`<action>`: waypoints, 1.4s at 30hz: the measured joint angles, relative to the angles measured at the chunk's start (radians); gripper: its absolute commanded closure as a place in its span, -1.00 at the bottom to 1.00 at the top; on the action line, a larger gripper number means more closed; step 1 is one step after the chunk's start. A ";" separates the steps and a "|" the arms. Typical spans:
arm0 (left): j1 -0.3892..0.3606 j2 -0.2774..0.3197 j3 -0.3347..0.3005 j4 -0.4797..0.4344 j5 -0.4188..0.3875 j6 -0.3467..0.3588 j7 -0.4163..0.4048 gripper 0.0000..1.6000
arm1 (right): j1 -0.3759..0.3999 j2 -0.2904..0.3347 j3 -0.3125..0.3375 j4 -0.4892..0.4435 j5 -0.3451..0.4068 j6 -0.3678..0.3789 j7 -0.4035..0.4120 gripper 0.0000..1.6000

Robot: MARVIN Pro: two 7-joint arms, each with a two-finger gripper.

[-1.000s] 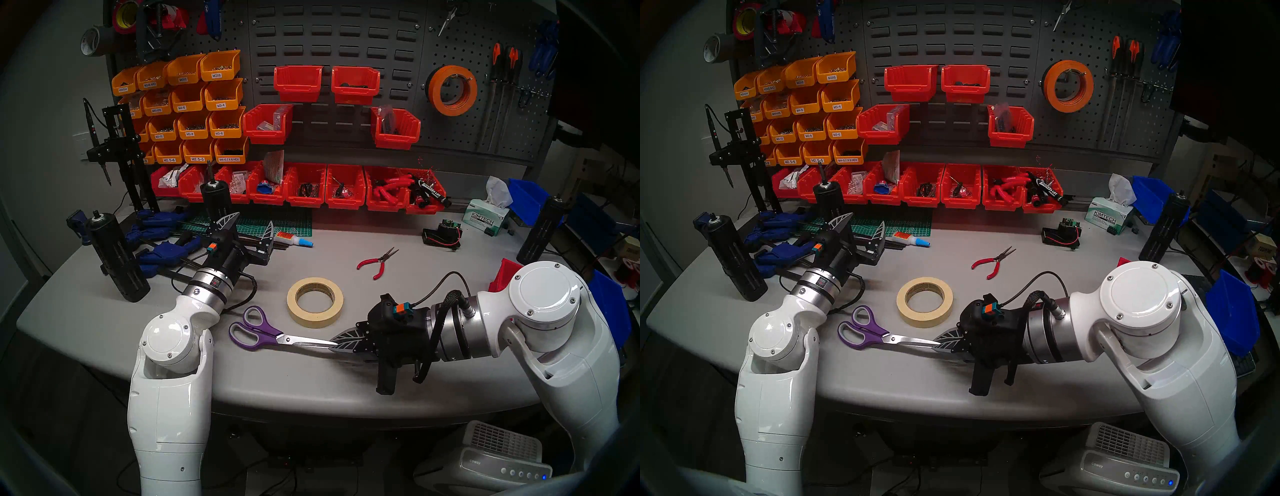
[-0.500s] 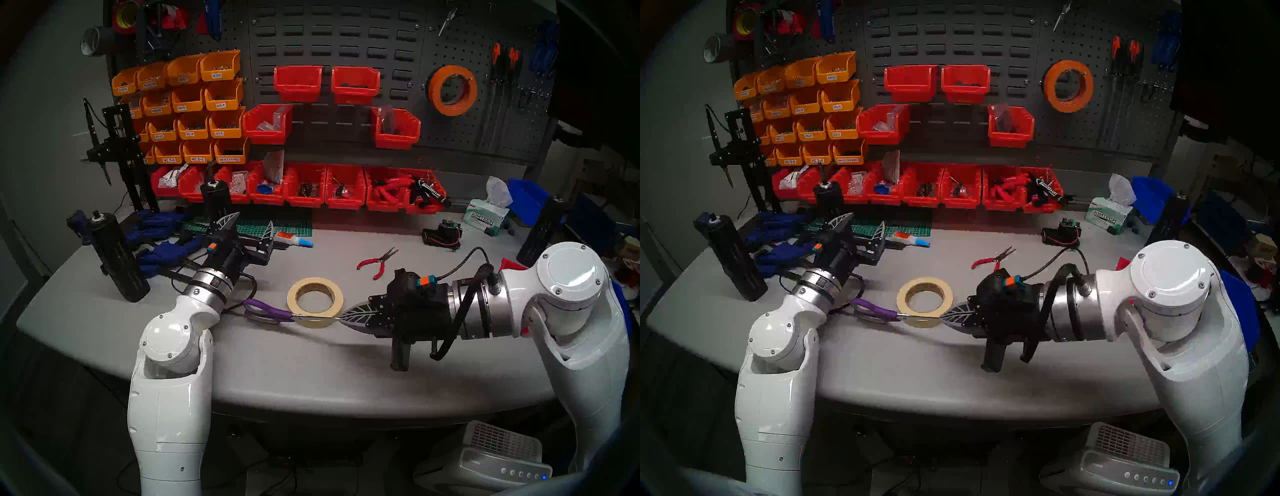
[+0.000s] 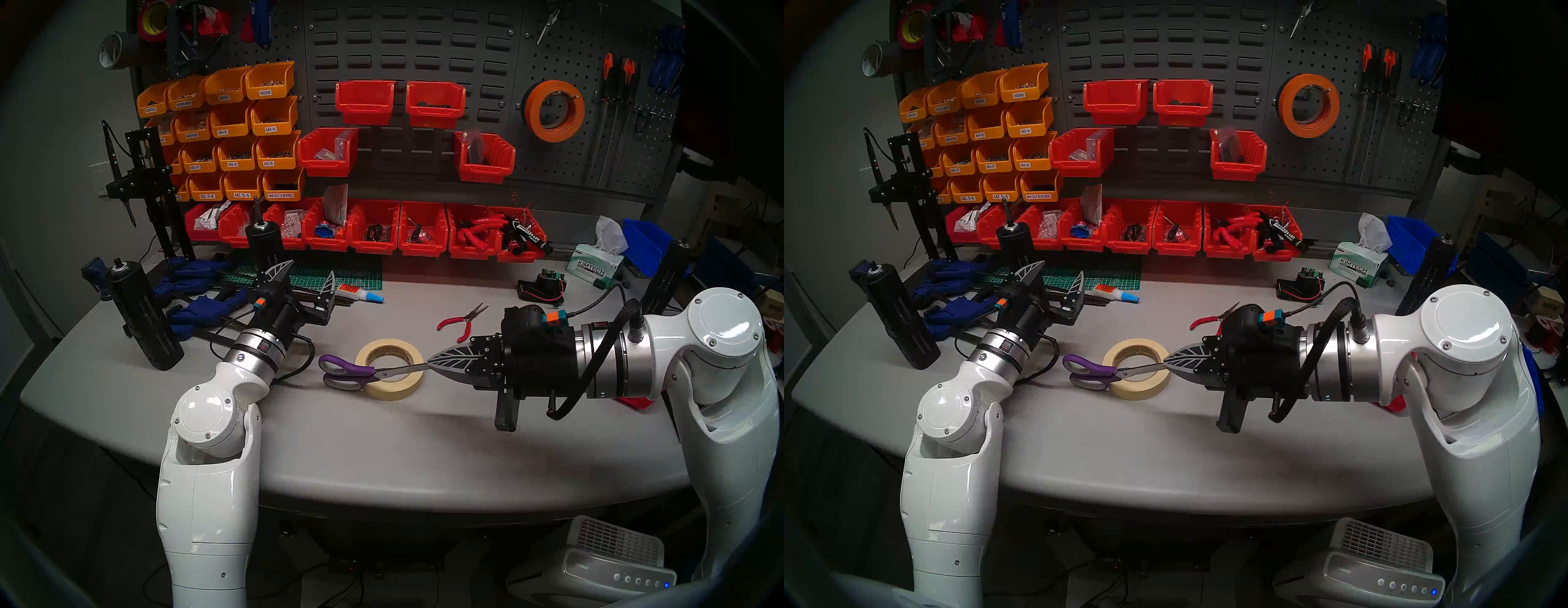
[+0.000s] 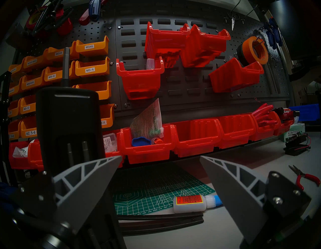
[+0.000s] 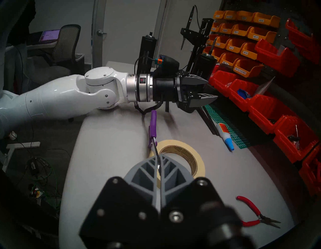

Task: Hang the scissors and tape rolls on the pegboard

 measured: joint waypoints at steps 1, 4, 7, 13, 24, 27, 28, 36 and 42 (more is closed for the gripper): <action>0.000 0.000 0.000 0.000 0.000 0.000 0.000 -1.00 | 0.002 -0.008 0.014 0.000 0.010 -0.001 0.000 1.00; 0.000 0.000 0.000 0.000 0.000 0.000 0.000 -1.00 | 0.008 -0.028 0.050 0.000 0.031 -0.002 0.000 1.00; 0.000 0.000 0.000 0.000 0.000 0.000 0.000 -1.00 | 0.015 -0.048 0.085 0.000 0.051 -0.003 -0.003 1.00; 0.000 0.000 0.000 0.000 0.000 0.000 0.000 -1.00 | 0.023 -0.072 0.132 -0.001 0.089 0.002 0.000 1.00; 0.000 0.000 0.000 0.000 0.000 0.000 0.000 -1.00 | -0.069 -0.041 0.161 -0.002 0.068 0.039 -0.027 1.00; 0.000 0.000 0.000 0.000 0.000 0.000 0.000 -1.00 | -0.100 -0.026 0.169 -0.002 0.050 0.040 -0.029 1.00; 0.000 0.000 0.000 0.000 0.000 0.000 0.000 -1.00 | -0.109 -0.020 0.172 -0.002 0.045 0.040 -0.029 1.00; 0.000 0.000 0.000 0.000 0.000 0.000 0.000 -1.00 | -0.193 0.040 0.190 -0.001 0.000 0.018 -0.010 1.00; 0.000 0.000 0.000 0.000 0.000 0.000 0.000 -1.00 | -0.250 0.077 0.207 -0.002 -0.032 0.005 0.003 1.00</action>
